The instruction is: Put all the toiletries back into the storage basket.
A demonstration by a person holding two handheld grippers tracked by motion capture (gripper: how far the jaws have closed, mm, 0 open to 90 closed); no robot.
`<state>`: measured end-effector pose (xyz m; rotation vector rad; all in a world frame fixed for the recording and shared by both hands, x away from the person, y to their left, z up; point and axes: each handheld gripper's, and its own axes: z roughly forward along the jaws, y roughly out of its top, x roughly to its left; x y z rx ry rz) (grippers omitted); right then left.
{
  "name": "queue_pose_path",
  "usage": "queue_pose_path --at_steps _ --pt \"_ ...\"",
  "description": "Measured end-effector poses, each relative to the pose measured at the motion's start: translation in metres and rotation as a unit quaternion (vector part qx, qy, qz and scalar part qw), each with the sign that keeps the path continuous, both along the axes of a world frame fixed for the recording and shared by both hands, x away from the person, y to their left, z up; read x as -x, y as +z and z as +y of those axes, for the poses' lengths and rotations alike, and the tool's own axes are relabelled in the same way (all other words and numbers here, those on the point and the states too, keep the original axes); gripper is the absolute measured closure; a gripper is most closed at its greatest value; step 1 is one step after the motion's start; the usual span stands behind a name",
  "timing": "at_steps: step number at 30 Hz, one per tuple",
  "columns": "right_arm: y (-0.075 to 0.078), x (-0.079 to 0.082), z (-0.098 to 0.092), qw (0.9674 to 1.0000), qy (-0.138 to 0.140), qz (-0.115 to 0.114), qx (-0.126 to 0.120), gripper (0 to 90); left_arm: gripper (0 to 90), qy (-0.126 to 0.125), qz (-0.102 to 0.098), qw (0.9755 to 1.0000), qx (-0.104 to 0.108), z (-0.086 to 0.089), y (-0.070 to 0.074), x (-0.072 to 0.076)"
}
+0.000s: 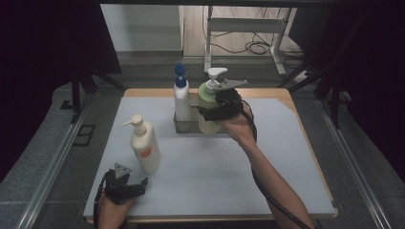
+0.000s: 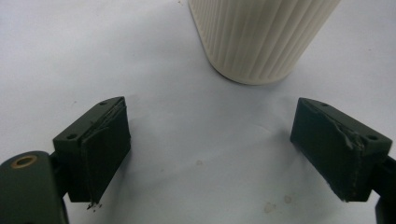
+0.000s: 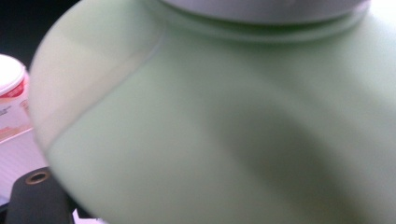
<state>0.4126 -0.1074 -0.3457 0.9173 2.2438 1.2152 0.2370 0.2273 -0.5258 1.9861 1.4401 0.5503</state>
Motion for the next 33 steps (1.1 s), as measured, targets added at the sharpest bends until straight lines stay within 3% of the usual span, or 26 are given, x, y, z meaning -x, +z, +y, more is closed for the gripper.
queue_pose_path --at_steps 11,33 --pt "0.006 -0.016 0.004 0.9999 -0.015 -0.005 -0.006 12.3 11.7 0.0 0.0 1.0 0.0 0.0 0.0 0.0" --pt "-0.001 -0.047 0.012 0.9991 -0.039 -0.013 -0.001 12.3 11.7 0.001 0.001 1.0 0.001 0.0 0.0 0.0"
